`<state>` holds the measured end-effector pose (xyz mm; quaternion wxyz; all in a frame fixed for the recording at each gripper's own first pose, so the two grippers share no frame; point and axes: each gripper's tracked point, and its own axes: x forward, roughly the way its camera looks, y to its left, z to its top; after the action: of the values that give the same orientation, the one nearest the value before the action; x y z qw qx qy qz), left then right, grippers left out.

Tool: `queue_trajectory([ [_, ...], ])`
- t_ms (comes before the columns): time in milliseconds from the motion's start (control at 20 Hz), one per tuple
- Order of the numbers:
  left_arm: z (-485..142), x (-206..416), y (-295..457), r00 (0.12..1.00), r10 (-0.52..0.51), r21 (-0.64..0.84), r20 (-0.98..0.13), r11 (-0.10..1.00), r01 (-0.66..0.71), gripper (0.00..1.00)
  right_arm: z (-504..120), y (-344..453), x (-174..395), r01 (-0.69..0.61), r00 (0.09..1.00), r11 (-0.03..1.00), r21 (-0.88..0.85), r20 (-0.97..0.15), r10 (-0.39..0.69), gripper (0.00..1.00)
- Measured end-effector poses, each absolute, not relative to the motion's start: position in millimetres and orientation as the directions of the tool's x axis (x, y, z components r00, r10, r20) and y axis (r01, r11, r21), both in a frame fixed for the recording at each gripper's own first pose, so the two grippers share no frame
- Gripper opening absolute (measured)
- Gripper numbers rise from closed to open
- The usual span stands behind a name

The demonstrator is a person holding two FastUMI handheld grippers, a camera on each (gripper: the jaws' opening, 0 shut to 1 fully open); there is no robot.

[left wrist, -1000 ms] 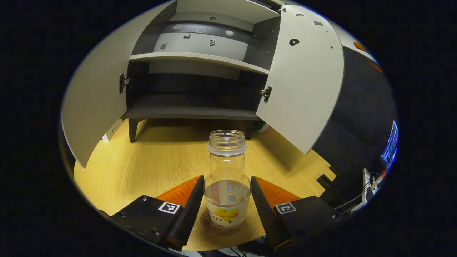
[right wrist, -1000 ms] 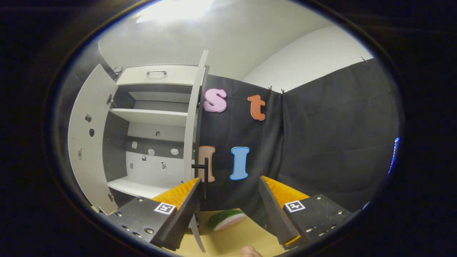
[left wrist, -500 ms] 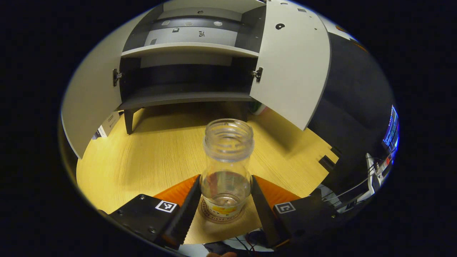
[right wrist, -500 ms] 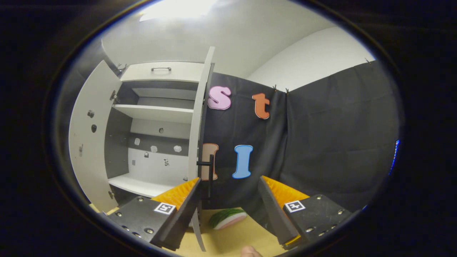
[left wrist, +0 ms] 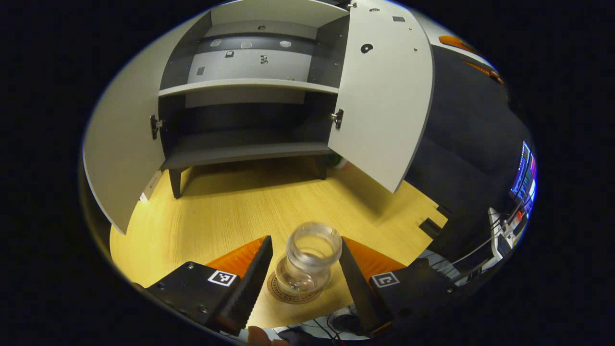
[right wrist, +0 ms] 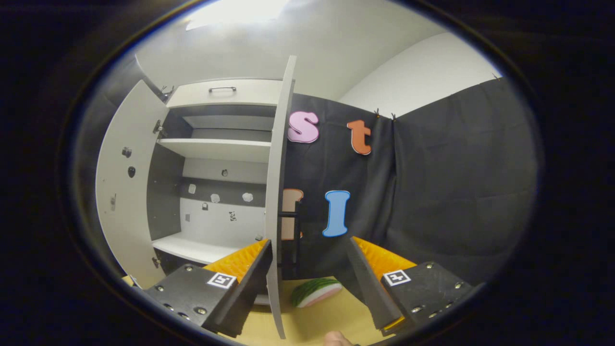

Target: Grasp the bottle in the cabinet with the left hand and place it on the coaster, then close the right door with the right hand and the left door with the left hand.

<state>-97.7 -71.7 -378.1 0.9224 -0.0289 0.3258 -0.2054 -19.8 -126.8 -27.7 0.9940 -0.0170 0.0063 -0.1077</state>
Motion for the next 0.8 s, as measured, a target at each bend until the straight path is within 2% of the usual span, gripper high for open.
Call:
queue_trajectory([
  [100, -359.0, -93.2, -73.4, 0.723, -0.406, -0.184, -0.559, 0.911, 0.369, 0.87, -30.9, -126.0, -18.3, 0.213, 0.977, 0.977, -0.029, -0.015, -0.213, 0.95],
  [350, -296.9, -74.2, -75.1, 0.793, -0.407, -0.148, -0.453, 0.912, 0.383, 0.87, -35.5, -126.7, -18.7, 0.215, 0.976, 0.976, -0.014, -0.027, -0.216, 0.93],
  [700, -190.7, -31.4, -63.5, 0.904, -0.343, -0.09, -0.257, 0.939, 0.331, 0.86, -32.3, -132.3, -17.0, 0.223, 0.975, 0.975, -0.009, -0.017, -0.223, 0.93],
  [750, -177.9, -27.3, -60.5, 0.915, -0.328, -0.081, -0.237, 0.945, 0.318, 0.88, -32.0, -133.1, -16.6, 0.225, 0.974, 0.974, -0.009, -0.016, -0.225, 0.93],
  [800, -165.7, -21.9, -56.1, 0.926, -0.309, -0.076, -0.217, 0.951, 0.299, 0.94, -31.5, -134.2, -16.8, 0.226, 0.974, 0.974, -0.009, -0.015, -0.226, 0.93],
])
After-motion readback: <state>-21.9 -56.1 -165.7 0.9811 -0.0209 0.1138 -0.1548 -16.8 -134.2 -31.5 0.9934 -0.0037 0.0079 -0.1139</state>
